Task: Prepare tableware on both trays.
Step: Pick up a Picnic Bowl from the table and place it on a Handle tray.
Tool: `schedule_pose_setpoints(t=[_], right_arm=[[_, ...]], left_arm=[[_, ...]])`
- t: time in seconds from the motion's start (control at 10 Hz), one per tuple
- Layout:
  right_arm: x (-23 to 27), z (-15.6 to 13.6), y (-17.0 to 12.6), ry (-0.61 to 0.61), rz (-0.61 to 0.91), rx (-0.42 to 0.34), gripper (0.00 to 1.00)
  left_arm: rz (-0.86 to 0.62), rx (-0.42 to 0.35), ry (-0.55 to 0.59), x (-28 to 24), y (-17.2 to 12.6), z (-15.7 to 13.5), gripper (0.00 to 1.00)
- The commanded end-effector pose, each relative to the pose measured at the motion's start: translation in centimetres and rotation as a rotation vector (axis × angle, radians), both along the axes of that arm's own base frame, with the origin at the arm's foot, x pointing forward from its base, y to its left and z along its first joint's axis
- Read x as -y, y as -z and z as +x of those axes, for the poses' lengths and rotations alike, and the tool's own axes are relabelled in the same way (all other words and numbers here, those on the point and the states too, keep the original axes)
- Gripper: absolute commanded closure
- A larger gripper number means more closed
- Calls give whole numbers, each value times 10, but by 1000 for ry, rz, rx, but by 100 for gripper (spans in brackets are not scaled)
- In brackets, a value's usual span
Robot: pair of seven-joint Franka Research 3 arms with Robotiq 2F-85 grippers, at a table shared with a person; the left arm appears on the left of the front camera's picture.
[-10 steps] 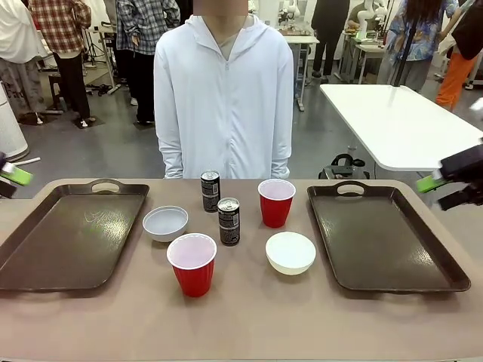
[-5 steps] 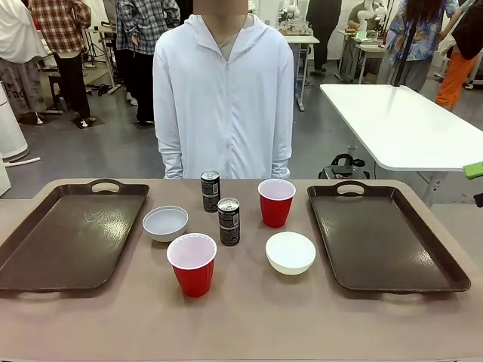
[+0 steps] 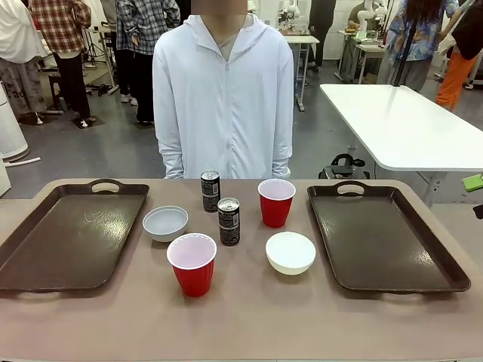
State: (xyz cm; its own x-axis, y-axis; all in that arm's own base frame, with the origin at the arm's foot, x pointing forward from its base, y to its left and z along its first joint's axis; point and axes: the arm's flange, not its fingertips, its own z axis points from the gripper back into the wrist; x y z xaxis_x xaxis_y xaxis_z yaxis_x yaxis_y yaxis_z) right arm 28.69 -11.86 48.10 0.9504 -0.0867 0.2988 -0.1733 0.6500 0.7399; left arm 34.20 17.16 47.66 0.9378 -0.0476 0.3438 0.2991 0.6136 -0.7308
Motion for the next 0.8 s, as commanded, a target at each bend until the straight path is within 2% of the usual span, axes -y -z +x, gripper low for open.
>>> schedule_pose_setpoints(t=[0.0,0.7], right_arm=[[5,-1,2,11,17,-1,0],[5,-1,2,11,17,-1,0]], left_arm=[[-19,-4,-26,-10,4,-3,0],[-19,-4,-26,-10,4,-3,0]])
